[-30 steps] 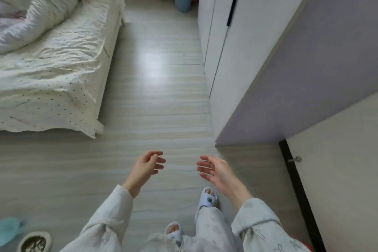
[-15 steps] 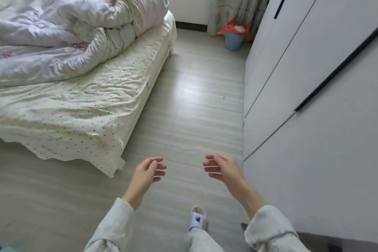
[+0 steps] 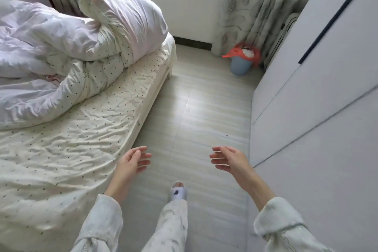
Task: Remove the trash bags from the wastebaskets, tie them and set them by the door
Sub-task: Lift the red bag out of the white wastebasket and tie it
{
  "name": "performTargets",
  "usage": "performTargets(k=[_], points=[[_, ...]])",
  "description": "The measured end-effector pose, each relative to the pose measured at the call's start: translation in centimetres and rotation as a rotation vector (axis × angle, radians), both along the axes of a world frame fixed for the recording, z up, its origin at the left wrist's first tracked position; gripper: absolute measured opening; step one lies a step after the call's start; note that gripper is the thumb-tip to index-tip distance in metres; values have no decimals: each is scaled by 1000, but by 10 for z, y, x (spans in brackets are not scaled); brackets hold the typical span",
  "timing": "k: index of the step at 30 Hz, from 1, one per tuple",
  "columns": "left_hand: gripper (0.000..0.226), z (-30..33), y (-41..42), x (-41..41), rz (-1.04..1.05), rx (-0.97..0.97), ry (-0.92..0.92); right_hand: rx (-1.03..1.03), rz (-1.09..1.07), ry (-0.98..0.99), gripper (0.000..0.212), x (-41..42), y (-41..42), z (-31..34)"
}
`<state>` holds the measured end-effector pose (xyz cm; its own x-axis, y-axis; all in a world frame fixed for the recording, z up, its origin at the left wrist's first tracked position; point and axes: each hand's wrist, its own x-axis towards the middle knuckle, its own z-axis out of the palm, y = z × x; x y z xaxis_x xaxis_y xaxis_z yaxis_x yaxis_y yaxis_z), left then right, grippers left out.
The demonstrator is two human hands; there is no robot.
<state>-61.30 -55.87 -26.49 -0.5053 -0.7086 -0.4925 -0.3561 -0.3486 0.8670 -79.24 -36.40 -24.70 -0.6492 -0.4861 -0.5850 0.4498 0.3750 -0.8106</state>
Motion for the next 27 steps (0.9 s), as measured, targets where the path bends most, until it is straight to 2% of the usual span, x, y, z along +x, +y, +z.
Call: performTargets(k=[6,13,20,27], points=[[26,16,-110,-172,-106,-22,36,6,-70,63,26,-156,-96,21],[25,37,-201,-369,-250,-65,42,13,-145,56,27,-327,-178,32],[27,18,-288,-559,-203,-43,23,8,-51,70,26,-535,-285,20],[26,45,-381,-713,-149,-67,67,24,108,93,28,-701,-412,38]])
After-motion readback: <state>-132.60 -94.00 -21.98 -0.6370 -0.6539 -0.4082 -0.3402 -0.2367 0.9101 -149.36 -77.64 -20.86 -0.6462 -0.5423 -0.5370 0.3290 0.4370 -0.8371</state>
